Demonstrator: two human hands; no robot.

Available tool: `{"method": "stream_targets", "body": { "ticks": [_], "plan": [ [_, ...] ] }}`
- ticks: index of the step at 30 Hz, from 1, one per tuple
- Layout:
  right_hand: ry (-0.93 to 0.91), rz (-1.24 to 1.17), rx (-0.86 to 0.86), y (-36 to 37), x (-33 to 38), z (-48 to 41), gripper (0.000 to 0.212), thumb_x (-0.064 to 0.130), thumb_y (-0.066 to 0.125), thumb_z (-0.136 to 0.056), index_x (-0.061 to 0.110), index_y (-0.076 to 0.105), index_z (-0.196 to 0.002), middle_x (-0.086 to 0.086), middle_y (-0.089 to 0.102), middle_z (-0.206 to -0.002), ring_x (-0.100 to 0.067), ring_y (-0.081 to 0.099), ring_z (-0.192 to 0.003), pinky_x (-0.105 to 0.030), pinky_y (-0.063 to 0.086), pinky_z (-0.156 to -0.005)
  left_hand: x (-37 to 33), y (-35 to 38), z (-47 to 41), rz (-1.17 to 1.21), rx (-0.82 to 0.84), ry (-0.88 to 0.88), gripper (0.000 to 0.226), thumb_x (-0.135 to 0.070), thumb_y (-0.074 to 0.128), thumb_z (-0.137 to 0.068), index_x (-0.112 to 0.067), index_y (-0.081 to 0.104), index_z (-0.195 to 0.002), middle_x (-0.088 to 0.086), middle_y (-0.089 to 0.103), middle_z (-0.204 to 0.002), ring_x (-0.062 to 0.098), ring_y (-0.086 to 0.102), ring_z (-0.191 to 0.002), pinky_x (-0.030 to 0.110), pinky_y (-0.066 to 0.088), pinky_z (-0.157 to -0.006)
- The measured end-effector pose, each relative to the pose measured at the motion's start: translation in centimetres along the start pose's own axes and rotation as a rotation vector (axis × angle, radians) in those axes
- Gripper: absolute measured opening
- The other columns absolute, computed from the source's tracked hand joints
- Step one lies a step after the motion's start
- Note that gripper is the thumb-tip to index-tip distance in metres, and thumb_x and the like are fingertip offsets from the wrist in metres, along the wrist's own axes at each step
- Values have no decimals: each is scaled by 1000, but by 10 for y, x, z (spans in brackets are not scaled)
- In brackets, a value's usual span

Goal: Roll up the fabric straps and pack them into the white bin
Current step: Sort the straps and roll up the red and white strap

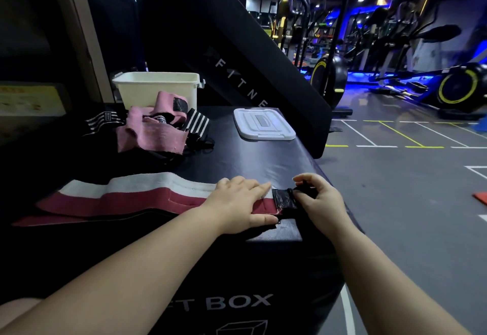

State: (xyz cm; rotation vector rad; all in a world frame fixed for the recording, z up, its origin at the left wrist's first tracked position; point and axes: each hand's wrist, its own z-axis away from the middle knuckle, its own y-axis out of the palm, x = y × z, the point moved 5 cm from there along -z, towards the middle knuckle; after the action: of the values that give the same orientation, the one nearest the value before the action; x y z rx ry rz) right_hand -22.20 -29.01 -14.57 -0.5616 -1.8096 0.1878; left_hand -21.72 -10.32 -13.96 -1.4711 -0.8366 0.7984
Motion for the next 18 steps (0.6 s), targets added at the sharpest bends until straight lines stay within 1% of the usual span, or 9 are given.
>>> {"method": "stream_targets", "body": {
  "ticks": [4, 9, 11, 14, 18],
  "plan": [
    [-4, -41, -93, -5, 0, 3, 34, 5, 69, -84, 38, 62, -87, 12, 68, -91, -7, 64, -86, -22, 47, -86, -3, 1, -2, 25, -3, 4, 83, -78, 31, -84, -35, 15, -153, -11, 32, -152, 18, 27, -137, 41, 20, -110],
    [42, -85, -186, -9, -3, 5, 32, 11, 72, -84, 41, 63, -91, 11, 70, -89, -7, 67, -89, -26, 51, -88, -4, 1, 0, 87, 5, -15, 82, -78, 32, -85, -36, 16, -153, -13, 29, -155, 14, 22, -141, 40, 16, -113],
    [59, -62, -223, -10, -4, 4, 28, 14, 72, -84, 39, 63, -93, 12, 69, -86, -8, 67, -88, -28, 51, -89, -3, 2, -1, 93, -3, -9, 82, -79, 32, -85, -36, 16, -153, -14, 29, -154, 14, 23, -140, 40, 16, -113],
    [75, -7, -276, -11, -5, 4, 22, 18, 74, -82, 34, 64, -93, 10, 68, -83, -12, 67, -88, -32, 51, -90, -1, 6, -2, 98, -6, -9, 83, -80, 30, -83, -37, 17, -153, -16, 29, -154, 14, 24, -139, 40, 17, -113],
    [104, 22, -318, -13, -7, 1, 12, 21, 78, -80, 24, 67, -85, 9, 68, -78, -13, 68, -82, -32, 53, -85, 2, 9, -4, 93, -28, -18, 82, -82, 29, -82, -39, 18, -152, -18, 30, -153, 14, 26, -138, 39, 18, -112]
  ]
}}
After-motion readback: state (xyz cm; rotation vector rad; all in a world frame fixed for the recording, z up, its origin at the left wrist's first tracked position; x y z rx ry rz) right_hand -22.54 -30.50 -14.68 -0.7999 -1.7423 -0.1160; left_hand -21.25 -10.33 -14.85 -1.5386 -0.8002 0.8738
